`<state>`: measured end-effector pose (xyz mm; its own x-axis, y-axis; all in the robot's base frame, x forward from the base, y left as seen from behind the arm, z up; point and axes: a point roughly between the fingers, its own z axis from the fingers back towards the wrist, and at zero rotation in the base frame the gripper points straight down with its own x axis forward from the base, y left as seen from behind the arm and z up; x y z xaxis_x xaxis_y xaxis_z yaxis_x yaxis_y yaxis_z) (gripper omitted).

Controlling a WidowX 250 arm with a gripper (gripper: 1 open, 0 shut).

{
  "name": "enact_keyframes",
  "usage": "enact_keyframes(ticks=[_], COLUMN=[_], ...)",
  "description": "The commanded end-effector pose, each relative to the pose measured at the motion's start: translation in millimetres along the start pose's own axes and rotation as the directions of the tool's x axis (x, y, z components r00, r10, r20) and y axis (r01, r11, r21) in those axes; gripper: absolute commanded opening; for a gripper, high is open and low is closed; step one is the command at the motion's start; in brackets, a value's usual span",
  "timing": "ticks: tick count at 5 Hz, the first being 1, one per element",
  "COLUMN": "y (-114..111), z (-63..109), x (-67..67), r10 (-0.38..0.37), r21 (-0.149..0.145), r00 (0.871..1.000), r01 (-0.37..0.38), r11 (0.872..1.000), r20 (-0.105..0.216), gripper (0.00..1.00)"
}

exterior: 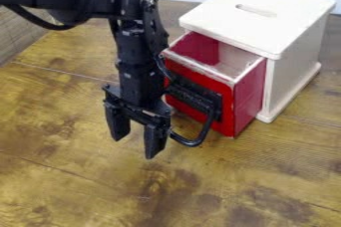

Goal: Close the drawer

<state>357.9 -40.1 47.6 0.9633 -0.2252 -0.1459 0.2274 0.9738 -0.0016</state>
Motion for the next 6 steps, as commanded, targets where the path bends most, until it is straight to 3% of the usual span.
enact_keyframes(ticks=[1,4,6], y=[-6,-9,-14], z=[24.2,35.1,44.0], x=[19.0,49.5,55.0], r10=[0.009,0.083,0.041], r21=[0.023,0.021,0.017], r00=[0.997,0.993,0.995], r01=[-0.01,-0.085,-0.043], r11=[1.0,0.996,0.999], r20=[0.078,0.087,0.086], gripper=[1.0,1.0,1.0])
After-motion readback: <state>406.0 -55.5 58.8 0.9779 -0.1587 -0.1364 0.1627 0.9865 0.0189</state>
